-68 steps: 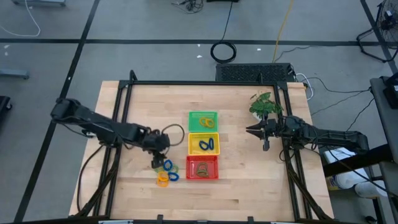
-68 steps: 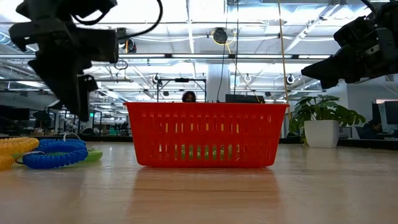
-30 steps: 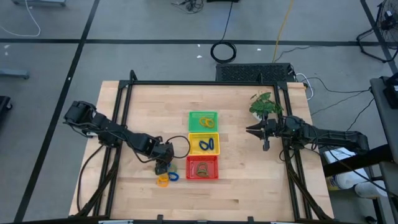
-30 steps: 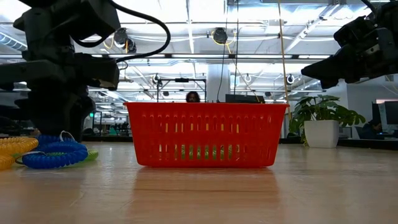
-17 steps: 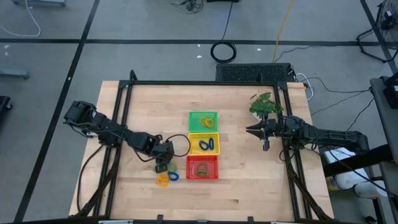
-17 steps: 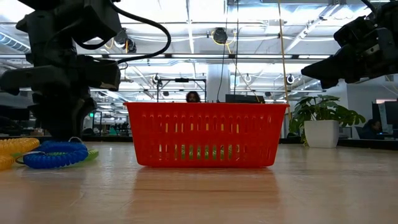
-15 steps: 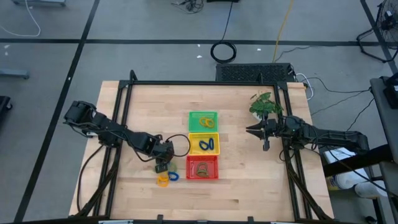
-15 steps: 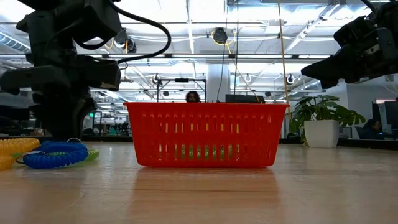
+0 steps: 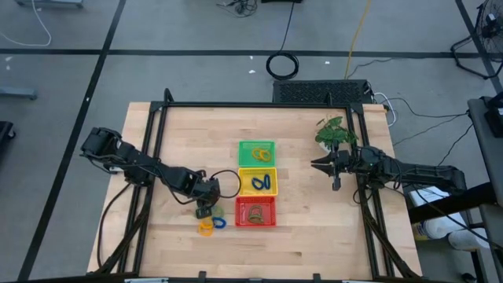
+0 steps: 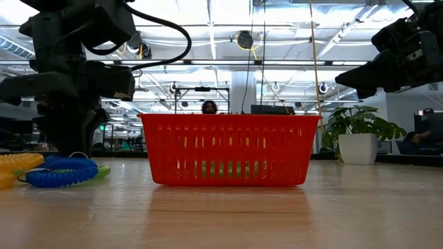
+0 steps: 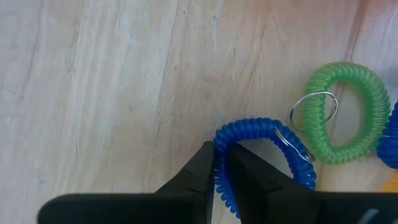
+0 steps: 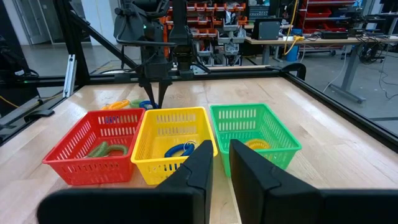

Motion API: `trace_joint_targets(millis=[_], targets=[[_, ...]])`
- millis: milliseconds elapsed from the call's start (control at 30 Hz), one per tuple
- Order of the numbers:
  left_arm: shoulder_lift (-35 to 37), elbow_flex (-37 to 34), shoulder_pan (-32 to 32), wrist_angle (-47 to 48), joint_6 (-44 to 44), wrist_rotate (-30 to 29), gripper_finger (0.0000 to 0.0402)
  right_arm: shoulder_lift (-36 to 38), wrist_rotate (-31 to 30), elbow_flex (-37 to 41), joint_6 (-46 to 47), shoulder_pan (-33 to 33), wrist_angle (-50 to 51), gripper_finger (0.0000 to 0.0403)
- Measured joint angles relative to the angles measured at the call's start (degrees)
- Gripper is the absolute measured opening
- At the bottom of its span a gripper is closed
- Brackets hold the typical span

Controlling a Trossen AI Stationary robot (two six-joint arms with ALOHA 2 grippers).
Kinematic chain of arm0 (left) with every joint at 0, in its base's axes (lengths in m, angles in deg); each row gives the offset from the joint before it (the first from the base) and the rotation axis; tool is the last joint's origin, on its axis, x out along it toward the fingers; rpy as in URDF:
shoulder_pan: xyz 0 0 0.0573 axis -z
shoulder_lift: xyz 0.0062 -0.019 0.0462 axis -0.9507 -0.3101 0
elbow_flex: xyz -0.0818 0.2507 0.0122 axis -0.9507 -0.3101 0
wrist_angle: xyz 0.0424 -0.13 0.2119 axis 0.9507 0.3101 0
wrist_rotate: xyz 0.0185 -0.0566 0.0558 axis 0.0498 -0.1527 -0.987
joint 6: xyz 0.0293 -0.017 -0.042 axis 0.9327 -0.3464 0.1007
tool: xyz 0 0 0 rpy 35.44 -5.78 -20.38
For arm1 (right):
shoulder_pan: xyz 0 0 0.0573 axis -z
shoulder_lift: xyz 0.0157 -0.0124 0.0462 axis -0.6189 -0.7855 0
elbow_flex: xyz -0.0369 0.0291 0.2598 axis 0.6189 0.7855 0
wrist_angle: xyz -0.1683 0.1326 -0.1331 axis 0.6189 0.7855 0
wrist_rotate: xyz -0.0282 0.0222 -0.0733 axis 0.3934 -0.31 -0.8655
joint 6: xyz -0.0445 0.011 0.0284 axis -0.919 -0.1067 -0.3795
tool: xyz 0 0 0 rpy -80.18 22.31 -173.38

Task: Sort spring keychains into baskets
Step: Put the blue spring keychain into the yellow basket

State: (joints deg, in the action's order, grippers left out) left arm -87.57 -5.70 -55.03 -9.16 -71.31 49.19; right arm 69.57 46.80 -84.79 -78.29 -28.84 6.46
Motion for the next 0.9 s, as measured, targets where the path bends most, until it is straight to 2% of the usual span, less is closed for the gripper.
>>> trace_joint_targets(millis=[267,533,900], targets=[[0.0,0.0,0.0,0.0,0.1,0.2,0.0027,0.0,0.0,0.0,0.0,0.0,0.0,0.0041],[0.0,0.0,0.0,0.0,0.0,0.3,0.0039,0.0,0.0,0.0,0.0,0.0,0.0,0.004],[0.0,0.0,0.0,0.0,0.4,0.2,0.003,0.0,0.0,0.0,0.0,0.0,0.0,0.0041]])
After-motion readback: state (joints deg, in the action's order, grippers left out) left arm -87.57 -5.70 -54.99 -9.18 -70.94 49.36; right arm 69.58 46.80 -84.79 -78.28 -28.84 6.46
